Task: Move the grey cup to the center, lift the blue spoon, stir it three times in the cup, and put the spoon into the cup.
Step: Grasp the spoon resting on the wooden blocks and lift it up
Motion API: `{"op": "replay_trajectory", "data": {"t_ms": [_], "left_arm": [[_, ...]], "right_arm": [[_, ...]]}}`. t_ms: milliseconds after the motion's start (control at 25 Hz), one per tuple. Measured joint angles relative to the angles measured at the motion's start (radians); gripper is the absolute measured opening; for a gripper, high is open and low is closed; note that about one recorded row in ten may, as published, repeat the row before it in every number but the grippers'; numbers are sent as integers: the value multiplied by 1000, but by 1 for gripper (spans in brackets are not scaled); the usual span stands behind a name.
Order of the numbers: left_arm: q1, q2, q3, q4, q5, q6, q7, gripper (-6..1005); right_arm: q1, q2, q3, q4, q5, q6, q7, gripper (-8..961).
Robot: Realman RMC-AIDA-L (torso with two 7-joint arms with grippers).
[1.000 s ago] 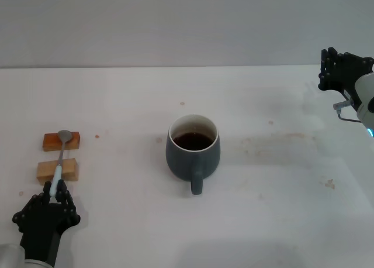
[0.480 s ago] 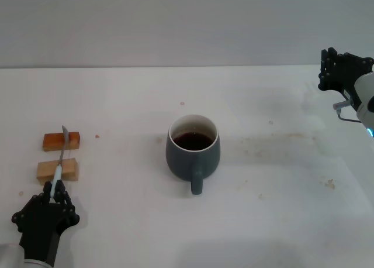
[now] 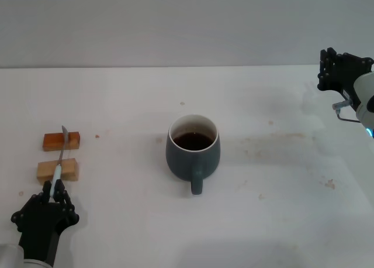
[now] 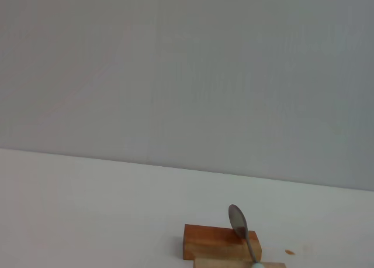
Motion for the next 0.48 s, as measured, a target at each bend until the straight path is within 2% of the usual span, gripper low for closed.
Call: {"op": "replay_trajectory", "data": {"t_ms": [480], "left_arm": [[-2,0,-4,2,0,10,0,145]], "right_arm": [[2,0,0,2,-1,0,0,73]]}}
